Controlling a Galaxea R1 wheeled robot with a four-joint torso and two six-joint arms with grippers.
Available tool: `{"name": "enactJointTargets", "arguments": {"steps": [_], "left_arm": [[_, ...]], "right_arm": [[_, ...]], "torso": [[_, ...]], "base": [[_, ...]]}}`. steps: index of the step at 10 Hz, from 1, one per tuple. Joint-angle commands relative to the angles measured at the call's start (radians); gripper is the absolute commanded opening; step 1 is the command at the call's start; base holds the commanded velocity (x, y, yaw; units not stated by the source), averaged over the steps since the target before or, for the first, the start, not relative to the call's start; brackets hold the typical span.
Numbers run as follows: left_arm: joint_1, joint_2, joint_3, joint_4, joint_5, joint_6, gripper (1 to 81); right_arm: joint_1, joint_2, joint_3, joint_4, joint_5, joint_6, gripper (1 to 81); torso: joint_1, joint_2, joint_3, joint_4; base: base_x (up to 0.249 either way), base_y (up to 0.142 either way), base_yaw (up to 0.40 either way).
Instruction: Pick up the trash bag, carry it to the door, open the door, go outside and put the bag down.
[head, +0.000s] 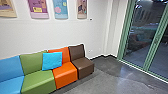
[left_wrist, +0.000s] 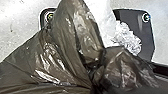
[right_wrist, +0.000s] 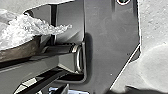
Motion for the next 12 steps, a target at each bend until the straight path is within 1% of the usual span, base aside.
{"name": "enactJointTargets", "arguments": {"steps": [1,3,4,5,10,11,12], "left_arm": [[-0.055,0.001,-0.005,-0.007,0.076,-0.002,1.0],[-0.054,-0.002,-0.005,-0.007,0.067,-0.002,1.0],[-0.049,-0.001,-0.005,-0.005,0.036,-0.002,1.0],[-0.046,-0.001,-0.005,-0.004,0.022,0.000,1.0],[-0.040,-0.004,-0.005,-0.005,0.019,0.000,1.0],[-0.040,-0.004,-0.005,-0.005,0.019,0.000,1.0],[-0.040,-0.002,-0.005,-0.004,0.019,0.000,1.0]], "right_arm": [[0.042,0.002,-0.008,-0.004,-0.062,0.002,81.1],[0.039,0.002,-0.010,-0.004,-0.059,0.002,81.1],[0.036,0.002,-0.010,-0.006,-0.053,0.002,81.1],[0.034,0.003,-0.010,-0.006,-0.048,0.002,81.1],[0.031,0.011,-0.028,-0.006,-0.043,0.001,81.1],[0.030,0.015,-0.031,-0.007,-0.024,0.002,81.1],[0.030,0.017,-0.031,-0.007,-0.020,0.002,81.1]], "torso": [[0.000,0.000,0.000,0.000],[0.000,0.000,0.000,0.000],[0.000,0.000,0.000,0.000],[0.000,0.000,0.000,0.000],[0.000,0.000,0.000,0.000],[0.000,0.000,0.000,0.000],[0.000,0.000,0.000,0.000]], "base": [[0.000,0.000,-0.303],[0.000,0.000,-0.303],[0.000,0.000,-0.303],[0.000,0.000,-0.304],[0.000,0.000,-0.304],[0.000,0.000,-0.309],[0.000,0.000,-0.316]]}}
